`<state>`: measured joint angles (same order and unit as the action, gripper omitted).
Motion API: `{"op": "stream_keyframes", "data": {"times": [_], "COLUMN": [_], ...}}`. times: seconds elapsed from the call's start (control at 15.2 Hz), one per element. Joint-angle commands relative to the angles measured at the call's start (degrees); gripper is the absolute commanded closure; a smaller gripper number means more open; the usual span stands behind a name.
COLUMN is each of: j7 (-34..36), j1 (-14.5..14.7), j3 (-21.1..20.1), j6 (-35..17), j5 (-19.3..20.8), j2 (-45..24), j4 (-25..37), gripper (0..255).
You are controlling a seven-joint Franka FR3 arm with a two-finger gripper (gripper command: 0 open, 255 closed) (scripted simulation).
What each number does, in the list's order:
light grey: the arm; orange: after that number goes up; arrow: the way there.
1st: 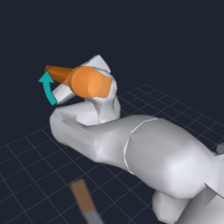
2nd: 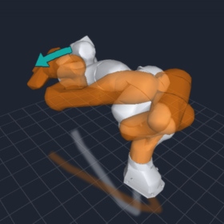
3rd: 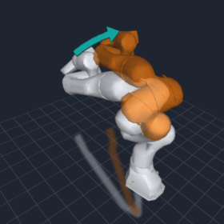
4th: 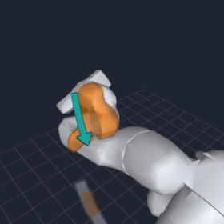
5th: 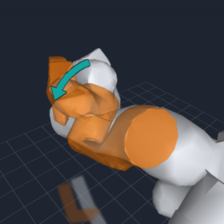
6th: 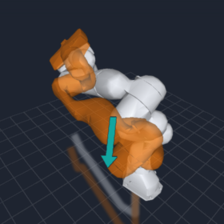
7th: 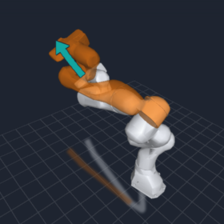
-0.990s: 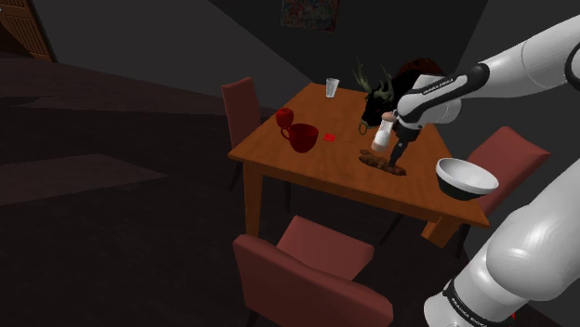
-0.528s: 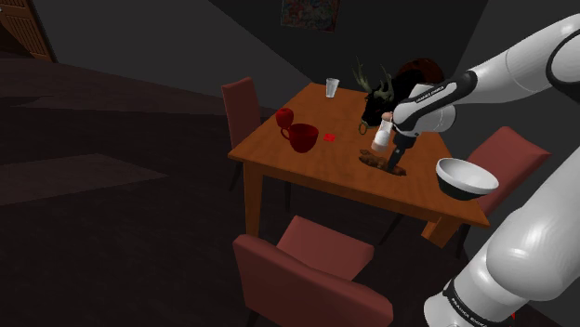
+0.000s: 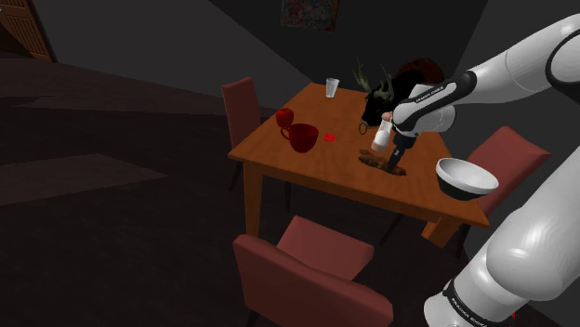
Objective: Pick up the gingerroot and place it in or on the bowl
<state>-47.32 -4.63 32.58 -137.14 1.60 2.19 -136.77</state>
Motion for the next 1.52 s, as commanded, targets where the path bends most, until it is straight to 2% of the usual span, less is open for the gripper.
{"op": "stream_keyframes", "data": {"times": [0.0,0.4,1.45], "j7": [0.0,0.0,3.6], "j1": [0.0,0.0,-0.4], "j3": [0.0,0.0,-1.4], "j6": [0.0,0.0,13.0], "j5": [0.0,0.0,4.7], "j2": [0.0,0.0,8.1], "j4": [0.0,0.0,5.9], "gripper": [255,255,255]}}
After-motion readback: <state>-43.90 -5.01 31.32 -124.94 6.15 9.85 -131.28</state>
